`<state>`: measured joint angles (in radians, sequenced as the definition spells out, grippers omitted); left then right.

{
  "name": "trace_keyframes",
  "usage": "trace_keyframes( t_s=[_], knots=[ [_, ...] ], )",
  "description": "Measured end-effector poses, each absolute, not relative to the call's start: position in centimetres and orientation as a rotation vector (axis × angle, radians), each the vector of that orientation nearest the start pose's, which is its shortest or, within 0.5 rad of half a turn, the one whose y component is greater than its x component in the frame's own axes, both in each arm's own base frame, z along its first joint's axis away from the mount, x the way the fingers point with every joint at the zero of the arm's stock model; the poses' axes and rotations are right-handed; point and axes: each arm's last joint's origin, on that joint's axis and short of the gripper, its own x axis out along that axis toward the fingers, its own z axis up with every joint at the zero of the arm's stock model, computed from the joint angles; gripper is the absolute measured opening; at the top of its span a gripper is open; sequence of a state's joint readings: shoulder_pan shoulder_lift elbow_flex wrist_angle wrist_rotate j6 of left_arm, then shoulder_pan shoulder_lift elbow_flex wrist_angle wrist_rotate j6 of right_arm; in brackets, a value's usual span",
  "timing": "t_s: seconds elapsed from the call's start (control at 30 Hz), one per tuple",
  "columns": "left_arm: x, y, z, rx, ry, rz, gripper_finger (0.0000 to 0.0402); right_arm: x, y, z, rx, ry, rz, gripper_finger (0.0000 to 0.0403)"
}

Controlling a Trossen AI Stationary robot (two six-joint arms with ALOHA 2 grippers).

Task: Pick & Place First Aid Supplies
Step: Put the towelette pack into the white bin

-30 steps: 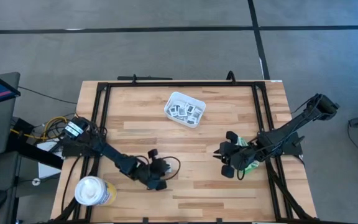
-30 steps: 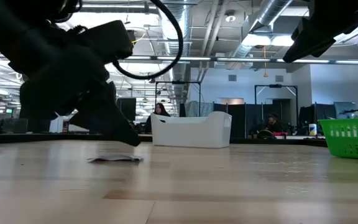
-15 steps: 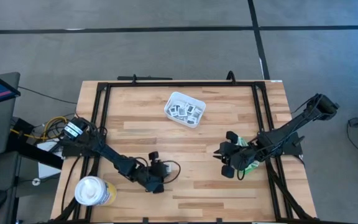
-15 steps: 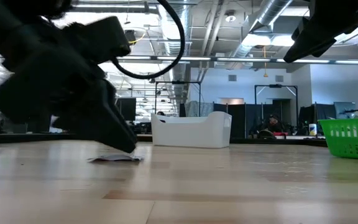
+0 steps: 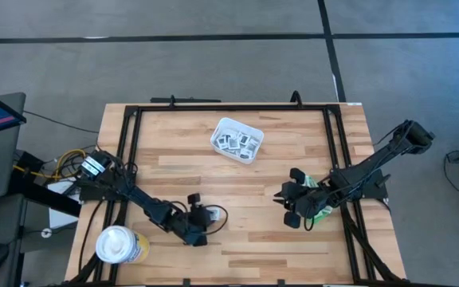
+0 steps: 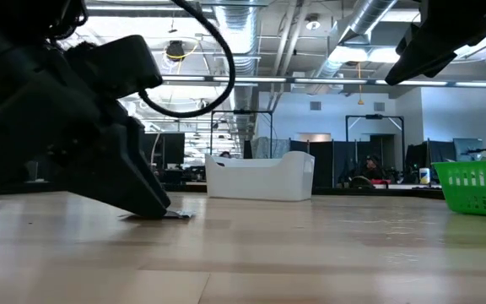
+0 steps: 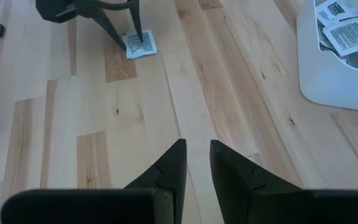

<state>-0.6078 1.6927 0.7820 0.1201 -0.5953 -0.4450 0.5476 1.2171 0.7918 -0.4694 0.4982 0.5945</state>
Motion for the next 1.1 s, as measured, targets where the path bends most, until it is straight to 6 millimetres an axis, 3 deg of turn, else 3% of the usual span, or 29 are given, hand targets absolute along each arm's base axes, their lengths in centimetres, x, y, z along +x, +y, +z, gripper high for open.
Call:
trace_keyframes(
  t_s=[0.17, 0.4, 0.6, 0.73, 0.9, 1.0, 1.1],
  knots=[
    [26.1, -16.2, 13.5, -0.010, 0.641, 0.137, 0.0116, 20.8, 11.0, 23.2, 0.117, 0.749, -0.181, 0.0065],
    [26.2, -16.3, 13.6, -0.026, 0.571, 0.155, 0.0014, 20.8, 11.0, 23.2, 0.116, 0.749, -0.181, 0.0065],
    [27.3, -16.1, 14.8, 0.020, 0.421, 0.174, 0.0010, 20.8, 11.0, 23.2, 0.114, 0.748, -0.183, 0.0065],
    [28.6, -15.0, 16.0, 0.049, 0.316, 0.196, 0.0007, 20.8, 11.0, 23.2, 0.114, 0.748, -0.183, 0.0065],
    [30.7, -11.2, 17.6, 0.118, 0.194, 0.372, 0.0011, 20.8, 10.9, 23.2, 0.099, 0.729, -0.215, 0.0066],
    [32.1, -7.2, 18.6, 0.118, 0.114, 0.478, 0.0010, 20.8, 10.8, 23.3, 0.082, 0.709, -0.246, 0.0065],
    [33.1, -2.8, 19.2, 0.090, 0.069, 0.478, 0.0010, 20.9, 10.6, 23.3, 0.057, 0.710, -0.246, 0.0066]
  ],
)
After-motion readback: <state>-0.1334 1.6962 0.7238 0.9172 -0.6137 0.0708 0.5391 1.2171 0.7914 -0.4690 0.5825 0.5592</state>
